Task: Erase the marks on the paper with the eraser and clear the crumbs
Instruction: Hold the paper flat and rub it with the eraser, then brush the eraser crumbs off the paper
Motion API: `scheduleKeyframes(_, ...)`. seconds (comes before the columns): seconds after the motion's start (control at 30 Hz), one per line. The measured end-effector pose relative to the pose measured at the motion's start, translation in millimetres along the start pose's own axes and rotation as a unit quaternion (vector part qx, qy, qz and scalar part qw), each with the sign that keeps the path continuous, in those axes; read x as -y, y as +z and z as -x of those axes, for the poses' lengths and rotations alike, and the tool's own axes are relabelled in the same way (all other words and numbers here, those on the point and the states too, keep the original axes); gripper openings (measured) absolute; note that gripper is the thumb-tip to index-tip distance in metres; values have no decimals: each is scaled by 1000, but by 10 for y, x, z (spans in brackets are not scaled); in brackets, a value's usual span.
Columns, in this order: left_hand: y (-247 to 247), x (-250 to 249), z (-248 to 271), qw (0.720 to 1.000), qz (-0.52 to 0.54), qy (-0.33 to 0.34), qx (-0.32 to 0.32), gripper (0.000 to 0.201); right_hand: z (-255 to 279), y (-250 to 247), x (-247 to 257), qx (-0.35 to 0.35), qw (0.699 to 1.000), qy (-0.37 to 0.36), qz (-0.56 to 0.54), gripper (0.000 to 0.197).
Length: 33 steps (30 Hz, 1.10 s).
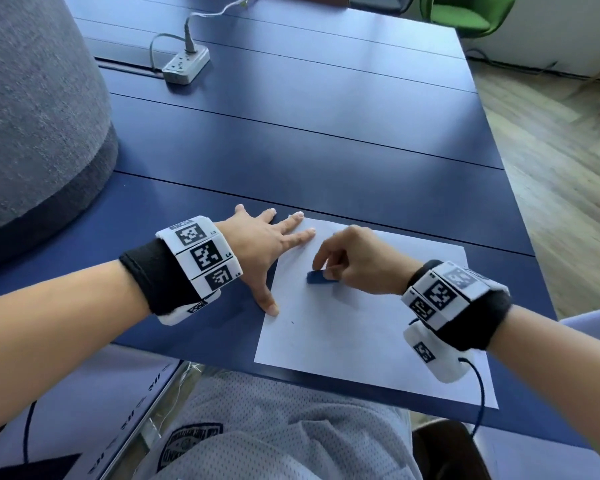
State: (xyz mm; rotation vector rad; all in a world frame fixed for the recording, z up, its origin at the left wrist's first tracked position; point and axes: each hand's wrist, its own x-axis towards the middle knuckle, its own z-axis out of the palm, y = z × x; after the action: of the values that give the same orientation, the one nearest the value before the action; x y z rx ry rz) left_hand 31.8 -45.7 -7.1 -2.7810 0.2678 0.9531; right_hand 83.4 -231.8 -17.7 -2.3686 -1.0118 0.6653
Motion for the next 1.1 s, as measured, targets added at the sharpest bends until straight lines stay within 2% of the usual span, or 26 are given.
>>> scheduleKeyframes(0.07, -4, 2, -7, 1000, 3, 1, 1, 141, 29, 26, 23, -34, 999, 11, -16, 20)
scheduleKeyframes(0.1, -9, 0, -8, 1000, 2, 3, 1, 141, 83, 49, 25, -14, 1000, 1, -21, 20)
scheduleKeyframes(0.2, -11, -6, 6, 1000, 0, 3, 4, 142, 248, 92, 110, 108, 994, -25, 0, 21)
scheduleKeyframes(0.23, -15, -6, 12, 1000, -2, 2, 7, 142, 222, 87, 105, 99, 995, -21, 3, 21)
scheduleKeyframes(0.33, -20, -8, 5, 1000, -1, 0, 10, 142, 127, 88, 58, -24, 999, 14, -16, 22)
scheduleKeyframes(0.37, -19, -6, 1, 1000, 0, -1, 10, 142, 151, 106, 53, -32, 999, 14, -24, 22)
scheduleKeyframes(0.4, -15, -9, -2, 1000, -1, 0, 10, 142, 206, 129, 53, -10, 1000, 2, -28, 22)
scheduleKeyframes(0.5, -11, -19, 9, 1000, -7, -1, 10, 142, 356, 189, 155, 121, 992, -29, -19, 24)
scheduleKeyframes(0.53, -16, -21, 10, 1000, -8, -2, 11, 142, 326, 187, 167, 116, 993, -26, -13, 24)
scheduleKeyframes(0.63, -29, -14, 9, 1000, -9, -7, 14, 141, 238, 216, 191, 10, 1000, -3, -14, 23)
scheduleKeyframes(0.67, -32, -22, 7, 1000, -9, -6, 14, 141, 268, 234, 194, 2, 1000, -4, -21, 24)
scheduleKeyframes(0.8, -34, -40, 21, 1000, -10, -6, 15, 141, 405, 259, 258, 109, 993, -28, -18, 26)
scheduleKeyframes(0.93, -47, -38, 18, 1000, -6, -5, 17, 141, 416, 307, 275, 17, 1000, -17, -15, 25)
scheduleKeyframes(1.03, -42, -37, 23, 1000, -2, -6, 18, 141, 523, 344, 286, 64, 997, -36, -15, 29)
scheduleKeyframes(1.1, -37, -34, 21, 1000, -3, -4, 16, 140, 541, 343, 281, 48, 998, -30, -15, 29)
